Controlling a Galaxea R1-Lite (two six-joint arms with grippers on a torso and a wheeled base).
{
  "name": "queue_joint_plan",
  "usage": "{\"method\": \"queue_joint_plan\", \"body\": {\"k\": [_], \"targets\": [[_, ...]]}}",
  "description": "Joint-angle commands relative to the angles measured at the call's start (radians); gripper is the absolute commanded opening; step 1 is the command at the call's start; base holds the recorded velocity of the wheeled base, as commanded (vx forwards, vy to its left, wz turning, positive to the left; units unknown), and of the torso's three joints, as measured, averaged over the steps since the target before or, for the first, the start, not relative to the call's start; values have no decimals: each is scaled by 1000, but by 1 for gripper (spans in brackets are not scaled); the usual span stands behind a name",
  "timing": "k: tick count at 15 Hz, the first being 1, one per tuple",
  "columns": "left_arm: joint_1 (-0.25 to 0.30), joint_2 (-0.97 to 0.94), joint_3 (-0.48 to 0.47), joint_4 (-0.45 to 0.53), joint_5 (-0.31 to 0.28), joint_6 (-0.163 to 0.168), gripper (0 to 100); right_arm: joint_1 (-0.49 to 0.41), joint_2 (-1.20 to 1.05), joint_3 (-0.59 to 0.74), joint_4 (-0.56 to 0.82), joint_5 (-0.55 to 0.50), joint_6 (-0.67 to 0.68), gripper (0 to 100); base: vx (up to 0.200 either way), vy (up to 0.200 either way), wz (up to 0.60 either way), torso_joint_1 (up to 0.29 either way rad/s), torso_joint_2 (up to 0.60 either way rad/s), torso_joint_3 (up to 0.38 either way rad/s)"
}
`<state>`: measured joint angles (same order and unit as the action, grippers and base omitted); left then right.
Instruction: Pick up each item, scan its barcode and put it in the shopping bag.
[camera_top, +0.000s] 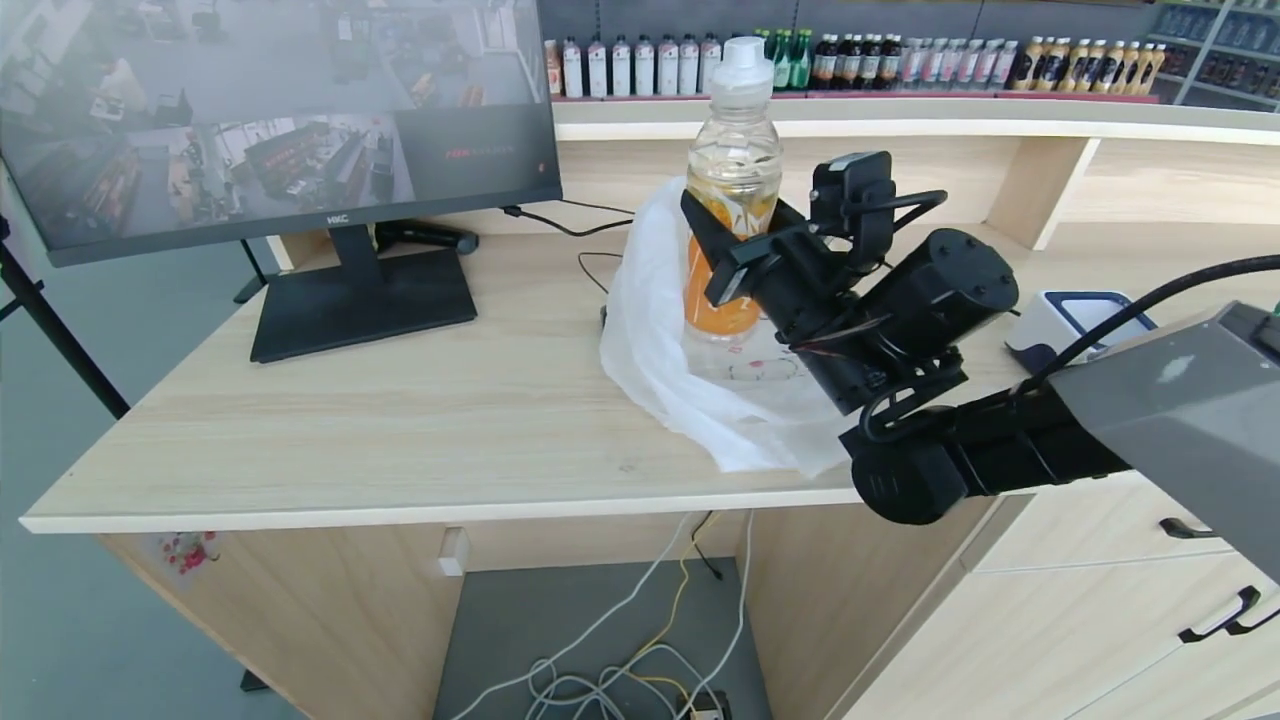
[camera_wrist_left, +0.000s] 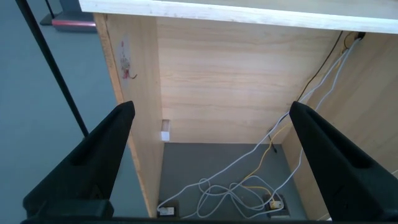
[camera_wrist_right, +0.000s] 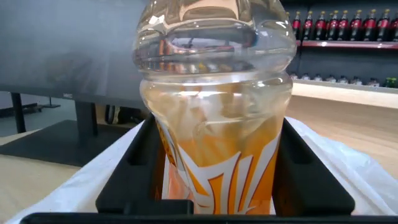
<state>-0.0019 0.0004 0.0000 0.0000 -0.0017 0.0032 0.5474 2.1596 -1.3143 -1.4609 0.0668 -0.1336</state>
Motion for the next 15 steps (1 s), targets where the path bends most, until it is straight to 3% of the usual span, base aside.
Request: {"method": "queue_joint_plan", "body": {"k": [1, 15], "targets": [[0, 0, 0, 0, 0, 0, 100, 2, 36, -11, 1, -1, 0, 0, 0, 0, 0, 0, 0, 0], [0, 0, 0, 0, 0, 0, 100, 2, 102, 23, -3, -22, 17, 0, 0, 0, 0, 0, 0, 0]]}}
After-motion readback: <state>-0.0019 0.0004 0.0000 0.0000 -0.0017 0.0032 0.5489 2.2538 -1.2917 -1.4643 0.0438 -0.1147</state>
